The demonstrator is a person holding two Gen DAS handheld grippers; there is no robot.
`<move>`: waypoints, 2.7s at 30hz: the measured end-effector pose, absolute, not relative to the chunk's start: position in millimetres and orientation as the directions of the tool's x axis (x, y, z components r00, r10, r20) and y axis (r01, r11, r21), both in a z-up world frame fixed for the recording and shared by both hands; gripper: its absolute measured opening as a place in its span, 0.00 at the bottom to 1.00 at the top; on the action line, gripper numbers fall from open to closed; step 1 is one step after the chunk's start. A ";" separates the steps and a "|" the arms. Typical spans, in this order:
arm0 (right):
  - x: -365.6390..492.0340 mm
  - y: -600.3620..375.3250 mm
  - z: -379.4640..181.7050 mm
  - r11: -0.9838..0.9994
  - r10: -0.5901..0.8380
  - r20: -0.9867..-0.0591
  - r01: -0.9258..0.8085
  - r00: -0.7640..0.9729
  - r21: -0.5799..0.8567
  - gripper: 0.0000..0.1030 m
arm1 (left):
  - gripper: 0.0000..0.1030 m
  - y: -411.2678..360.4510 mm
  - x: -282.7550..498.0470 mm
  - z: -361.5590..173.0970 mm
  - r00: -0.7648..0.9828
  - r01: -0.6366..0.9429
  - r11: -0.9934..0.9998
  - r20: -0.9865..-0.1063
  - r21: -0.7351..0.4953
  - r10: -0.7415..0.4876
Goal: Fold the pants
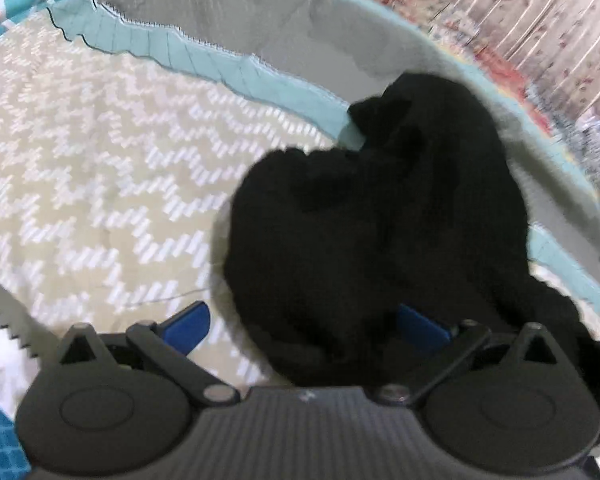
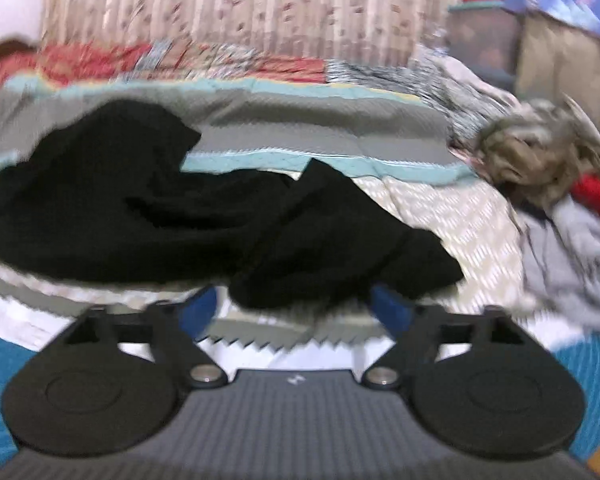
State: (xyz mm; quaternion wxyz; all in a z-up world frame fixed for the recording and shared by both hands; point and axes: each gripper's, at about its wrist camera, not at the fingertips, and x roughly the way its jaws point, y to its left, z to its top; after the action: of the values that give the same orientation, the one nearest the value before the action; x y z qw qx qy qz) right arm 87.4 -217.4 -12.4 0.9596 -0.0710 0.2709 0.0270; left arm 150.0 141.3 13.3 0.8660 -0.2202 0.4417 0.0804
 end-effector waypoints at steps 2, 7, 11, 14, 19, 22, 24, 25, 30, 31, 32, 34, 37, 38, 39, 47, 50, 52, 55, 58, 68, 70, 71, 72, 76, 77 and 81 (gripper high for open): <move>99.2 -217.0 -16.5 0.981 0.019 -0.544 -0.121 0.839 -0.152 0.88 | 0.53 130.9 151.2 10.3 0.582 -0.350 0.902 -0.813 -0.253 -0.002; 111.7 -247.3 0.8 0.996 0.040 -0.561 -0.080 0.827 -0.047 0.23 | 0.13 127.0 113.0 39.6 0.661 -0.298 0.894 -0.748 -0.335 -0.060; 82.1 -285.3 42.9 0.991 0.080 -0.497 -0.017 0.864 0.130 0.20 | 0.12 140.7 56.3 78.8 0.741 -0.223 0.884 -0.661 -0.412 -0.122; 60.7 -313.8 71.8 0.964 0.130 -0.464 -0.003 0.877 0.265 0.19 | 0.12 156.7 15.1 97.9 0.757 -0.217 0.868 -0.638 -0.447 -0.140; 54.5 -361.6 95.3 0.888 0.137 -0.443 0.088 0.886 0.451 0.18 | 0.12 188.5 -38.6 97.3 0.745 -0.305 0.835 -0.660 -0.458 -0.090; 68.1 -373.1 86.1 0.900 -0.034 -0.438 0.218 0.898 0.377 0.34 | 0.13 203.8 -49.1 72.7 0.698 -0.380 0.794 -0.710 -0.474 -0.090; 79.2 -377.8 66.6 0.879 -0.231 -0.493 0.398 0.839 0.264 0.72 | 0.19 205.4 -49.0 61.1 0.679 -0.399 0.777 -0.726 -0.487 -0.107; 79.8 -379.3 57.1 0.859 -0.270 -0.525 0.449 0.807 0.247 0.68 | 0.22 203.5 -49.1 59.3 0.673 -0.405 0.782 -0.733 -0.473 -0.095; 35.8 -361.4 22.3 0.887 -0.060 -0.494 0.273 0.867 0.372 0.68 | 0.50 198.2 -47.1 59.3 0.667 -0.412 0.808 -0.744 -0.420 -0.046; 25.0 -355.3 17.4 0.902 -0.049 -0.489 0.249 0.871 0.353 0.69 | 0.50 198.0 -46.6 57.2 0.662 -0.422 0.801 -0.748 -0.424 -0.048; 15.0 -346.9 11.7 0.912 -0.042 -0.487 0.232 0.872 0.337 0.74 | 0.50 199.5 -44.7 54.7 0.656 -0.430 0.791 -0.752 -0.434 -0.056; -3.2 -330.5 0.1 0.922 -0.020 -0.485 0.203 0.874 0.329 0.85 | 0.50 203.3 -42.6 48.3 0.648 -0.435 0.782 -0.758 -0.447 -0.073; -10.1 -312.2 -6.0 0.963 -0.008 -0.490 0.140 0.872 0.232 0.87 | 0.51 202.4 -40.4 42.3 0.635 -0.433 0.790 -0.769 -0.434 -0.074; -4.9 -304.9 -8.8 0.980 -0.021 -0.510 0.118 0.860 0.159 0.87 | 0.51 201.4 -39.5 41.4 0.630 -0.433 0.793 -0.773 -0.429 -0.074; 12.3 -304.9 -9.5 0.990 -0.042 -0.535 0.107 0.844 0.091 0.87 | 0.48 202.1 -38.6 40.1 0.630 -0.430 0.795 -0.773 -0.428 -0.076; 61.8 -351.4 30.2 0.989 -0.014 -0.549 0.092 0.836 0.115 0.09 | 0.40 212.1 -41.5 41.9 0.633 -0.436 0.782 -0.770 -0.446 -0.086; 103.4 -419.4 59.0 0.940 -0.041 -0.536 0.214 0.843 0.265 0.16 | 0.40 211.0 -38.5 41.2 0.625 -0.445 0.783 -0.777 -0.435 -0.076; 139.8 -465.3 49.0 0.872 0.020 -0.594 0.276 0.805 0.404 0.51 | 0.39 209.3 -36.4 39.8 0.620 -0.452 0.781 -0.782 -0.431 -0.072; 149.5 -487.2 30.4 0.808 -0.150 -0.635 0.464 0.758 0.363 0.65 | 0.40 206.9 -37.7 39.5 0.621 -0.450 0.784 -0.781 -0.428 -0.069; 120.1 -493.1 9.7 0.763 -0.075 -0.584 0.424 0.808 0.489 0.64 | 0.42 208.2 -38.3 37.4 0.616 -0.448 0.788 -0.785 -0.423 -0.071; 109.6 -460.4 -22.3 0.813 0.037 -0.582 0.314 0.812 0.491 0.64 | 0.44 202.8 -25.5 29.8 0.584 -0.461 0.793 -0.809 -0.398 -0.066; 128.9 -465.7 -26.3 0.779 0.040 -0.591 0.345 0.806 0.524 0.63 | 0.43 201.7 -27.0 29.9 0.585 -0.460 0.794 -0.808 -0.398 -0.066; 142.7 -469.5 -31.3 0.756 0.046 -0.608 0.371 0.792 0.540 0.60 | 0.40 201.6 -27.8 29.9 0.586 -0.460 0.793 -0.807 -0.399 -0.066; 143.5 -470.4 -37.5 0.740 0.047 -0.622 0.391 0.782 0.547 0.54 | 0.32 201.6 -28.4 29.8 0.589 -0.459 0.791 -0.805 -0.404 -0.070; 150.6 -467.0 -23.3 0.719 0.018 -0.633 0.430 0.774 0.546 0.08 | 0.16 198.2 -29.8 38.7 0.600 -0.433 0.799 -0.795 -0.417 -0.090; 141.0 -465.3 -8.4 0.736 -0.019 -0.602 0.419 0.798 0.532 0.08 | 0.16 197.0 -31.1 44.5 0.606 -0.418 0.809 -0.790 -0.412 -0.089; 90.0 -470.4 40.6 0.767 -0.162 -0.500 0.427 0.851 0.479 0.08 | 0.15 199.8 -42.5 66.8 0.613 -0.349 0.822 -0.773 -0.450 -0.163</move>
State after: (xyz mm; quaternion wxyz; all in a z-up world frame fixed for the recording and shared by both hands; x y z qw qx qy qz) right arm 90.0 -470.4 40.6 0.9137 0.3009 0.2206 -0.1613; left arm -42.5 199.8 66.8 0.8489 -0.2932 0.4364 0.0550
